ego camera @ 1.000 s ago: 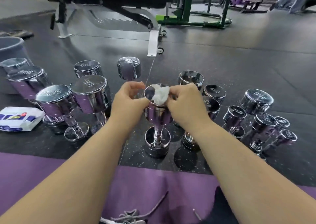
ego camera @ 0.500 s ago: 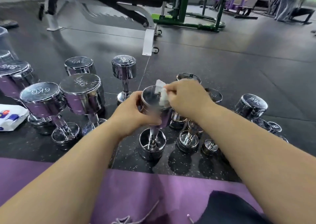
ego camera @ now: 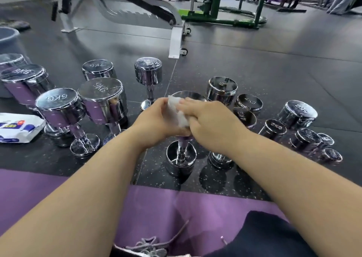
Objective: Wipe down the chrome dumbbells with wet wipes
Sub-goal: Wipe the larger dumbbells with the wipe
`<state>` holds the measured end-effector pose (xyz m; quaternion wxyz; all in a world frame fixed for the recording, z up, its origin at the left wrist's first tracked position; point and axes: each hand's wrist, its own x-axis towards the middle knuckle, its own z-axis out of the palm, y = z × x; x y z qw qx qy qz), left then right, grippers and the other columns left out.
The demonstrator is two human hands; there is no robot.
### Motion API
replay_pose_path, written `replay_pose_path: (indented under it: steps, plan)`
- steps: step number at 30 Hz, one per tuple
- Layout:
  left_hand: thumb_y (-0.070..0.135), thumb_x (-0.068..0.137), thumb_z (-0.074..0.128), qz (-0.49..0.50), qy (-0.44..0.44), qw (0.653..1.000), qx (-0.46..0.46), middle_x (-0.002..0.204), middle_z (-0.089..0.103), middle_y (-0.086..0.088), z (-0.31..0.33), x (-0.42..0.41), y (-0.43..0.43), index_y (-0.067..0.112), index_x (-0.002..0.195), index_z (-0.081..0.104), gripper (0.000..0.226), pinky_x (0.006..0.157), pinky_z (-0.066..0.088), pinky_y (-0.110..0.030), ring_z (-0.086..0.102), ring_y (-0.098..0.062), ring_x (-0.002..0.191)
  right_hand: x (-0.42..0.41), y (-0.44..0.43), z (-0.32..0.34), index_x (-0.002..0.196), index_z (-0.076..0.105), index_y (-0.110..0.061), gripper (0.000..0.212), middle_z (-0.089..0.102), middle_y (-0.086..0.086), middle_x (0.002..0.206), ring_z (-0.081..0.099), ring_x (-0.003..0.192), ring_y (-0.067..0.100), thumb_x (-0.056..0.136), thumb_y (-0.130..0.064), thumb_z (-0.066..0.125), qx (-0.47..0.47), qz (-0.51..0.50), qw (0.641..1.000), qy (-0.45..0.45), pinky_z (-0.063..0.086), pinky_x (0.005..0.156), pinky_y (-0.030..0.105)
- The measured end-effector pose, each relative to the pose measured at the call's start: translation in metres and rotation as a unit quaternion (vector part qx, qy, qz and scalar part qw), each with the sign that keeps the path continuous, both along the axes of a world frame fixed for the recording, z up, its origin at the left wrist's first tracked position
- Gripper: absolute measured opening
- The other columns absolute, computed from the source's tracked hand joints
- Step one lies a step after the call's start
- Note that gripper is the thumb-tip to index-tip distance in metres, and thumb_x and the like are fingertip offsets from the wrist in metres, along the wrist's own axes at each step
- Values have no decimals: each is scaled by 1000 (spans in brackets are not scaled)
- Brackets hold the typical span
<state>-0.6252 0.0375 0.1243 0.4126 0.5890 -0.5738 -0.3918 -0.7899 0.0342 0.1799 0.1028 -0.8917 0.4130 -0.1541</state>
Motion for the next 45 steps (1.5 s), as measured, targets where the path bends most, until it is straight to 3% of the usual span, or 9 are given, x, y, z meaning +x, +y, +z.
replay_pose_path:
  steps: [4, 8, 15, 22, 26, 31, 37, 42, 45]
  plan:
    - [19, 57, 94, -3, -27, 1000, 5, 97, 69, 18, 4, -1, 0, 35, 113, 51, 73, 76, 45, -10, 63, 10, 84, -10, -25, 1, 142, 51, -20, 40, 57, 6, 139, 51, 129, 25, 103, -24, 40, -5, -98, 995, 8, 38, 106, 35]
    - [22, 54, 95, -3, -27, 1000, 1, 96, 70, 19, 2, 1, -1, 34, 112, 53, 73, 76, 47, -16, 64, 8, 86, 29, -37, 3, 147, 42, -24, 45, 54, 4, 142, 49, 130, 29, 102, -20, 42, 3, -72, 997, 36, 39, 106, 39]
    - [21, 58, 94, -11, -38, 999, 9, 98, 69, 18, 1, 1, -4, 33, 116, 49, 74, 78, 45, -15, 64, 12, 84, -13, -33, -3, 88, 79, -19, 22, 74, 2, 82, 65, 77, 20, 93, -30, 60, -11, -143, 983, -114, 50, 80, 35]
    - [18, 60, 89, -7, -27, 1000, 1, 98, 67, 16, 2, 0, -3, 25, 122, 51, 73, 70, 46, -12, 62, 10, 79, 9, 0, -11, 99, 77, -20, 22, 74, 6, 105, 64, 106, 25, 94, -28, 57, -32, -61, 993, -93, 46, 93, 39]
    - [21, 57, 93, -4, -30, 1000, 0, 104, 65, 20, 2, -2, 0, 33, 117, 48, 76, 84, 44, -13, 60, 8, 94, -3, -36, 1, 79, 77, -12, 27, 74, 6, 80, 65, 75, 24, 90, -25, 56, 17, -182, 976, -120, 51, 76, 35]
    - [30, 53, 93, 1, -49, 999, 3, 104, 65, 22, 3, 1, -1, 32, 118, 52, 77, 82, 45, -19, 61, 2, 98, 21, -12, -11, 83, 75, -18, 26, 71, 1, 114, 58, 121, 22, 96, -26, 53, 15, -84, 992, -90, 42, 97, 33]
    - [15, 58, 93, -14, -12, 1000, 16, 105, 68, 17, 7, -2, 0, 33, 114, 49, 74, 85, 47, -17, 63, 3, 96, -6, -38, -8, 97, 79, -17, 24, 74, 8, 105, 64, 106, 25, 94, -24, 56, 32, -177, 976, -125, 46, 87, 30]
    - [-10, 70, 77, -47, 75, 996, 25, 104, 71, 7, 8, 2, -2, 34, 111, 53, 65, 69, 53, -17, 67, -5, 91, -7, 6, -38, 125, 67, -16, 30, 57, 1, 139, 43, 138, 17, 99, -20, 53, -21, -113, 972, -206, 23, 120, 34]
    - [-3, 63, 77, -53, 57, 997, 18, 104, 71, 9, 10, -6, 1, 36, 120, 50, 74, 74, 51, -16, 67, -1, 91, 8, -14, -27, 100, 71, -15, 27, 56, 10, 140, 42, 138, 28, 101, -18, 44, 53, -202, 954, -218, 33, 110, 33]
